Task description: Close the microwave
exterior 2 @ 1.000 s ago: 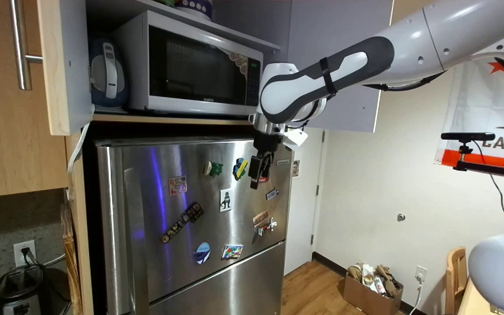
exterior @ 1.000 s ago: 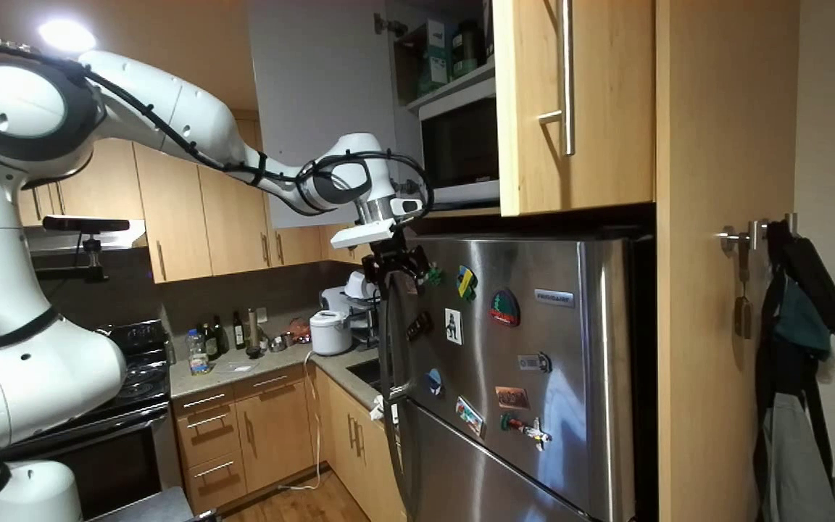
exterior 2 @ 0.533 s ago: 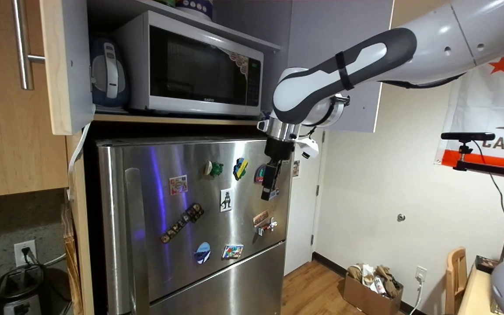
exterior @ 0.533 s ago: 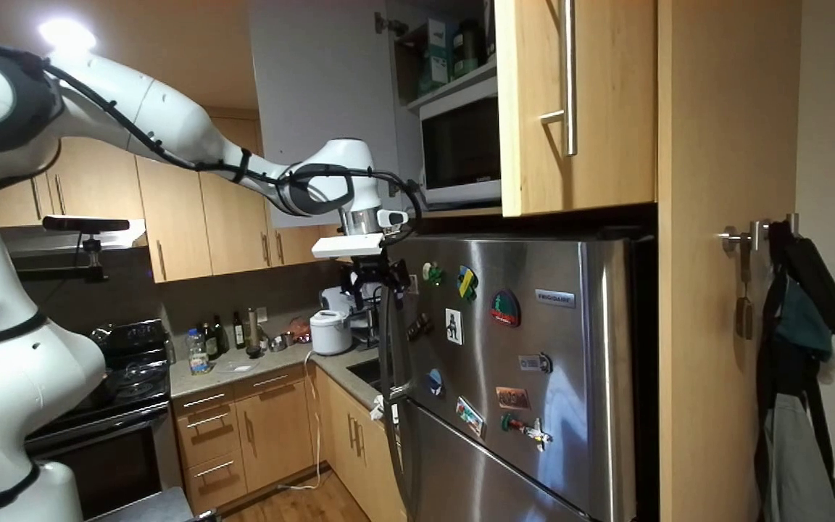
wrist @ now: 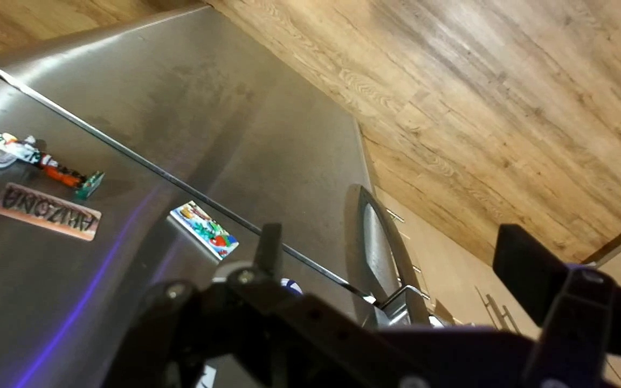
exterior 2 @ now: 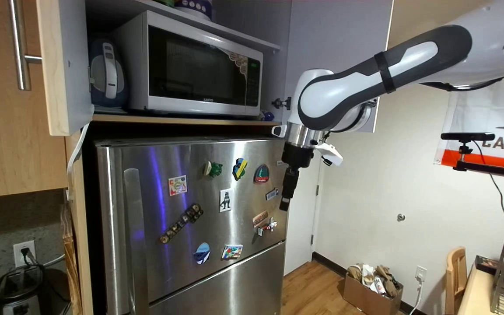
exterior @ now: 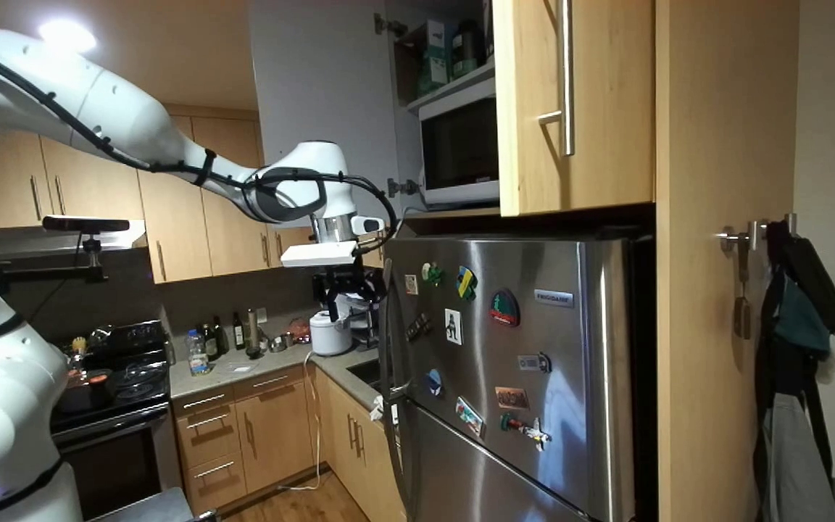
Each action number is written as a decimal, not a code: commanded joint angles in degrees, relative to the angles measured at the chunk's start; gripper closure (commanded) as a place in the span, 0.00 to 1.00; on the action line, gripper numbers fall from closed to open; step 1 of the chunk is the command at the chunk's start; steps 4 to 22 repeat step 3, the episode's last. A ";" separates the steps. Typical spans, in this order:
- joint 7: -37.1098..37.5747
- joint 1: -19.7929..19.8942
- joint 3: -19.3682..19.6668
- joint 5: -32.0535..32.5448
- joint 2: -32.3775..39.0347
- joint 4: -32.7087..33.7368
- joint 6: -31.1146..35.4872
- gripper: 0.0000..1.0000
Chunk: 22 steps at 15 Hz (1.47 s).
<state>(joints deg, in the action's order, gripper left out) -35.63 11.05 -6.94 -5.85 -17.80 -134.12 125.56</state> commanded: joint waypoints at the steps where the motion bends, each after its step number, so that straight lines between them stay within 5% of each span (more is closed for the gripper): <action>1: 1.43 -5.17 4.81 1.86 -0.02 -0.18 0.05 0.00; 22: 1.43 -5.20 4.85 1.87 -0.12 -0.31 0.11 0.00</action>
